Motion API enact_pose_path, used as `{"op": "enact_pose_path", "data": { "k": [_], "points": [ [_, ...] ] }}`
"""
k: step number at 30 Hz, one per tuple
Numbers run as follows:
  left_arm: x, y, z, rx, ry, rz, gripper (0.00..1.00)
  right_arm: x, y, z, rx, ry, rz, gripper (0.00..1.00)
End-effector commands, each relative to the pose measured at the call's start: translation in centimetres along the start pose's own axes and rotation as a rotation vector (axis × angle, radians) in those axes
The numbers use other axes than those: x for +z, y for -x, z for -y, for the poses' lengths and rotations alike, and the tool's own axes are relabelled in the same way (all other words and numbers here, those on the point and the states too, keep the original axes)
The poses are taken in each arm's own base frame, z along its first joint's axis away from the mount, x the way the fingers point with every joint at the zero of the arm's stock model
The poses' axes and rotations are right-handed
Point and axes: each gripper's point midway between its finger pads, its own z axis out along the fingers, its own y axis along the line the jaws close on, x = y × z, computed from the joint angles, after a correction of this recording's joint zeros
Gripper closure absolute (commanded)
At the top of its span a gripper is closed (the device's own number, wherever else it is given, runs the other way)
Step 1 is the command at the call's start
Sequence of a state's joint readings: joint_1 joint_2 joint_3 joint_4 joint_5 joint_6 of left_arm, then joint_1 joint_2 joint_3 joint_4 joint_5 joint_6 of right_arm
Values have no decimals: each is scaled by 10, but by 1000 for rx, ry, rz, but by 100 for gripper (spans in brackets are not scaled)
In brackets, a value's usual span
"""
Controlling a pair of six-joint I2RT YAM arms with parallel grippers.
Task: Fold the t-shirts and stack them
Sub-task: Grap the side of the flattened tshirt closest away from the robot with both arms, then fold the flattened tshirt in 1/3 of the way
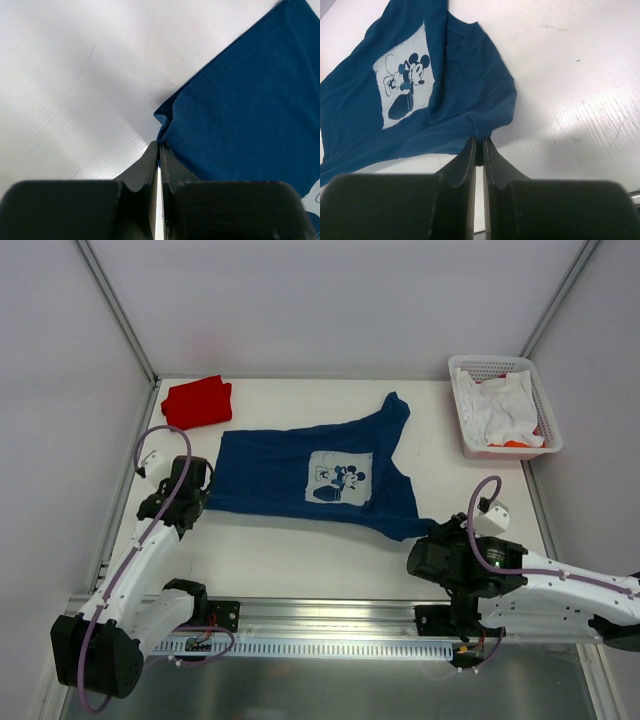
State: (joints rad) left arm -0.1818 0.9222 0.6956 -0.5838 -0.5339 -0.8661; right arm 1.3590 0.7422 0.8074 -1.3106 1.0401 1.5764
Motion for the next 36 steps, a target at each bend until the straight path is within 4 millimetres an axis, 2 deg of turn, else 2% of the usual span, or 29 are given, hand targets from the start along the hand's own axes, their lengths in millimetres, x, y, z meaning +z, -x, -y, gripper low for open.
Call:
{"op": "enact_pose_path", "data": {
  "k": [1, 10, 14, 16, 17, 20, 23, 26, 30, 36],
  "points": [
    [-4, 27, 8, -13, -9, 70, 100, -6, 45, 53, -310, -139, 108, 100],
    [3, 33, 22, -11, -28, 72, 100, -3, 59, 42, -381, -188, 145, 100],
    [6, 30, 23, -4, -30, 64, 100, 1, 64, 27, -396, -177, 140, 100],
    [8, 28, 22, -3, -26, 62, 100, 4, 64, 27, -448, -197, 118, 100],
    [9, 27, 22, -3, -28, 62, 100, 7, 61, 21, -435, -183, 114, 100],
    [10, 25, 21, 2, -27, 58, 100, 15, 53, 20, -496, -194, 64, 100],
    [11, 22, 21, 7, -26, 53, 100, 26, 44, 6, -490, -164, 27, 100],
    [12, 23, 21, 8, -26, 55, 100, 36, 30, 1, -504, -151, -24, 100],
    [13, 23, 24, 10, -30, 52, 100, 49, 5, -2, -524, -145, -100, 100],
    [21, 18, 26, 19, -22, 36, 100, 65, -14, -2, -536, -144, -149, 100]
  ]
}}
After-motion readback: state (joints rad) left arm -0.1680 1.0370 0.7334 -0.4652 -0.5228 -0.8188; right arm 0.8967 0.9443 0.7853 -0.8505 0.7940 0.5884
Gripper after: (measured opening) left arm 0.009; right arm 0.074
